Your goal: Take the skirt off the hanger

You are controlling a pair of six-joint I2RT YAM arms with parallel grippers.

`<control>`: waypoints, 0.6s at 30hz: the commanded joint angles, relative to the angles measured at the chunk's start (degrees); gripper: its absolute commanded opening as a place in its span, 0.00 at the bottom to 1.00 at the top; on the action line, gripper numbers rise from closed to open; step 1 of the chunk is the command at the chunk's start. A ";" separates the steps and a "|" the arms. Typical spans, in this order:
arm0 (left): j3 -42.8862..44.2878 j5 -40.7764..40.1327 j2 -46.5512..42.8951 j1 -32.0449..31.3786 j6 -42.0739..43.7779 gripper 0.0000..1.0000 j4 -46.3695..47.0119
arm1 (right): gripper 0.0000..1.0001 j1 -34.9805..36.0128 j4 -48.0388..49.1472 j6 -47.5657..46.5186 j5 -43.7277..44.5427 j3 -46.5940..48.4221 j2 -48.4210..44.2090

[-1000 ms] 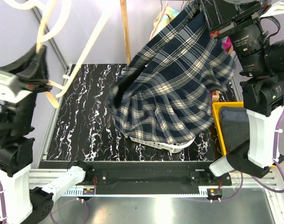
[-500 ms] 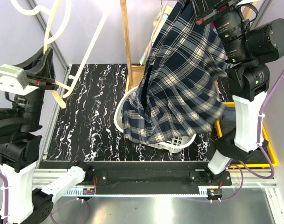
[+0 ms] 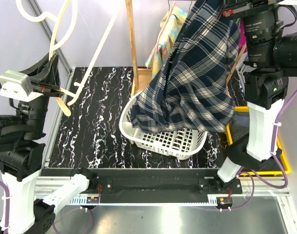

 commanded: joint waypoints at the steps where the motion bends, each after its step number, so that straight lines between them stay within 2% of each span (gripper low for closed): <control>1: -0.42 0.08 -0.82 0.18 -1.10 0.00 3.31 | 0.00 -0.02 7.16 -1.44 2.04 -1.57 -2.57; 5: -0.42 0.69 -0.90 0.18 -1.19 0.00 3.04 | 0.00 -0.02 6.72 -0.93 1.08 -2.20 -2.22; 12: -1.21 1.83 -1.34 0.18 -1.98 0.00 2.17 | 0.00 -0.02 4.87 3.82 -4.54 -10.97 -3.71; 18: -1.74 1.40 -1.96 0.18 -1.45 0.00 1.64 | 0.00 0.42 4.69 5.24 -8.06 -14.50 -2.75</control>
